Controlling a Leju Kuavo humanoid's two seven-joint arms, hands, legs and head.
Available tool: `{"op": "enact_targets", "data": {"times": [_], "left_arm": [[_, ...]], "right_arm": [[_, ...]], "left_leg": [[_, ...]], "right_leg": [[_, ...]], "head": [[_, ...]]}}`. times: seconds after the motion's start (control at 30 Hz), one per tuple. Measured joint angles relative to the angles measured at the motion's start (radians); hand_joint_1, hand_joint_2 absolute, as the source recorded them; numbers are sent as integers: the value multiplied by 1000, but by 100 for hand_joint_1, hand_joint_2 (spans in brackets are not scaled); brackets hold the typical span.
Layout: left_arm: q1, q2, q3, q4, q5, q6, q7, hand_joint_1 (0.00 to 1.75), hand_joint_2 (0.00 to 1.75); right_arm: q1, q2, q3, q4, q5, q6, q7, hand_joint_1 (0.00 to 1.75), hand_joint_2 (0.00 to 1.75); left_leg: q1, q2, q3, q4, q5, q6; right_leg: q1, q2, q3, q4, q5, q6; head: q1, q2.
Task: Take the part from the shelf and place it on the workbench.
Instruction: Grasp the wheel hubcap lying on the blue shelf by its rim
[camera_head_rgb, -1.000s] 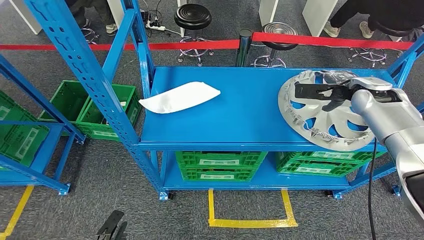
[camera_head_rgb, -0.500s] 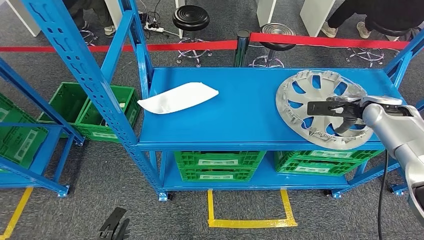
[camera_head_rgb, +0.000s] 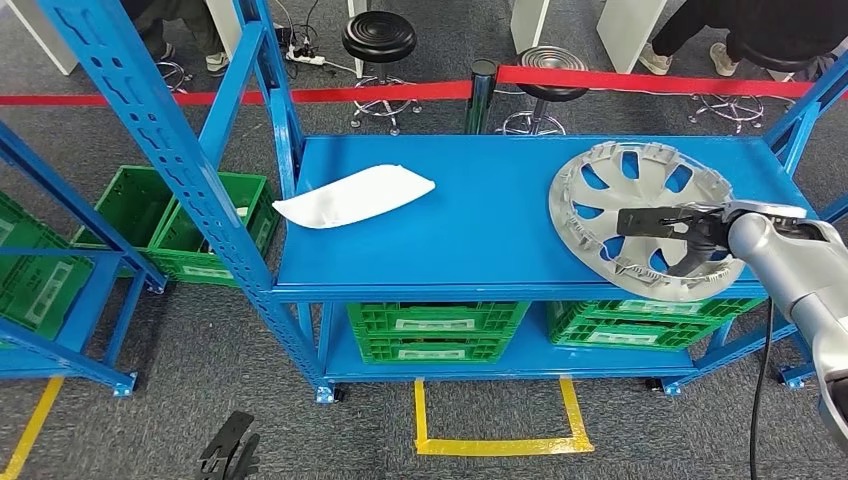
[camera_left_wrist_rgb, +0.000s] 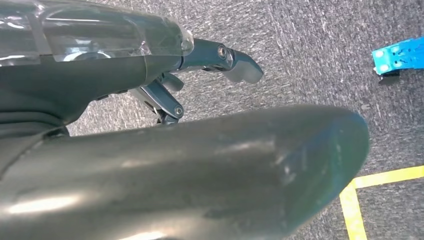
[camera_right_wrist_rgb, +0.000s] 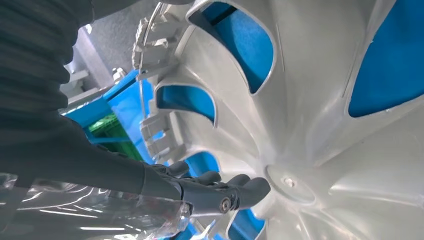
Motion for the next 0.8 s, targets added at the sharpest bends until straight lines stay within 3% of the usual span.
{"op": "enact_targets", "data": {"times": [0.4, 0.67, 0.8], "left_arm": [[2, 2, 0, 0, 27, 10, -10, 0, 0], [4, 2, -1, -2, 46, 16, -3, 0, 0], [8, 6, -2, 0, 54, 13, -17, 0, 0]], "right_arm": [[26, 12, 0, -31, -109, 8, 35, 0, 175], [21, 38, 1, -54, -81, -94, 51, 0, 175], [21, 49, 0, -52, -13, -208, 34, 0, 175]], "left_leg": [[0, 8, 0, 0, -1, 1], [0, 13, 1, -1, -1, 2], [0, 14, 1, -1, -1, 2]], "right_leg": [[0, 2, 0, 0, 0, 0], [0, 5, 0, 0, 1, 0], [0, 6, 0, 0, 1, 0]], "head": [[1, 0], [0, 0], [0, 0]]}}
